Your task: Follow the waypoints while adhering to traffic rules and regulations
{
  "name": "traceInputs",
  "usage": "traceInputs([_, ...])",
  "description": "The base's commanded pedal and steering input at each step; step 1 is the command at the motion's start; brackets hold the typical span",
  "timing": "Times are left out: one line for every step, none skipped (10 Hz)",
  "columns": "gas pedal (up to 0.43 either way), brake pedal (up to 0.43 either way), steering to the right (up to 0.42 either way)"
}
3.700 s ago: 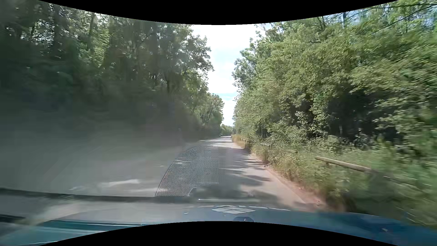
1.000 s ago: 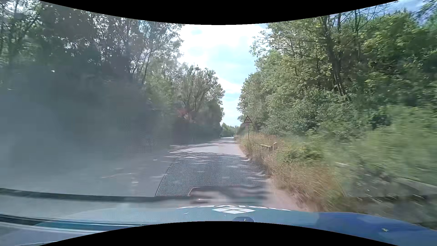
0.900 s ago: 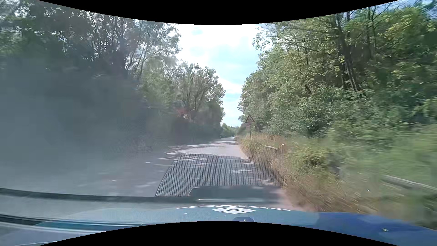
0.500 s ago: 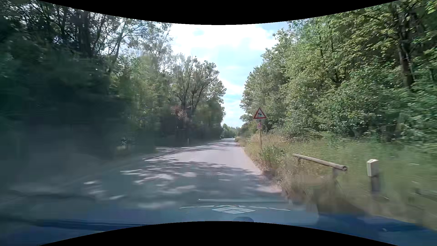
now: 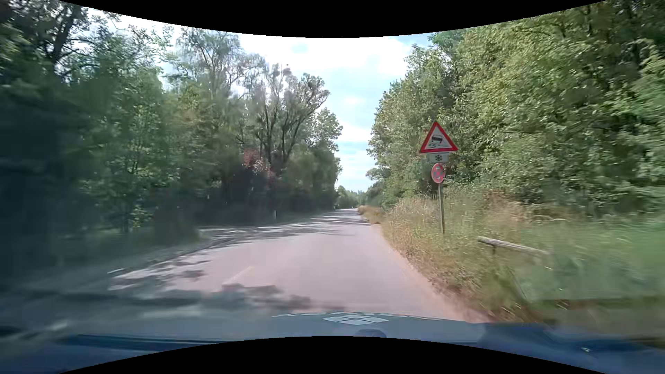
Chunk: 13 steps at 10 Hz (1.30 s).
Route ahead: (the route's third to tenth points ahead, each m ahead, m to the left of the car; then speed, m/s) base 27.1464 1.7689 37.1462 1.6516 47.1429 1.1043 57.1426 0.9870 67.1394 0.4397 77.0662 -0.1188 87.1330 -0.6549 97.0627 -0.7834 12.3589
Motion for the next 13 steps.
traceInputs([0.177,0.0,0.0])
traceInputs([0.177,0.0,0.001])
traceInputs([0.177,0.0,0.003])
traceInputs([0.189,0.0,0.003])
traceInputs([0.189,0.0,0.003])
traceInputs([0.189,0.0,0.003])
traceInputs([0.189,0.0,0.003])
traceInputs([0.189,0.0,0.003])
traceInputs([0.189,0.0,0.003])
traceInputs([0.189,0.0,0.003])
traceInputs([0.189,0.0,0.003])
traceInputs([0.189,0.0,0.004])
traceInputs([0.189,0.0,0.003])
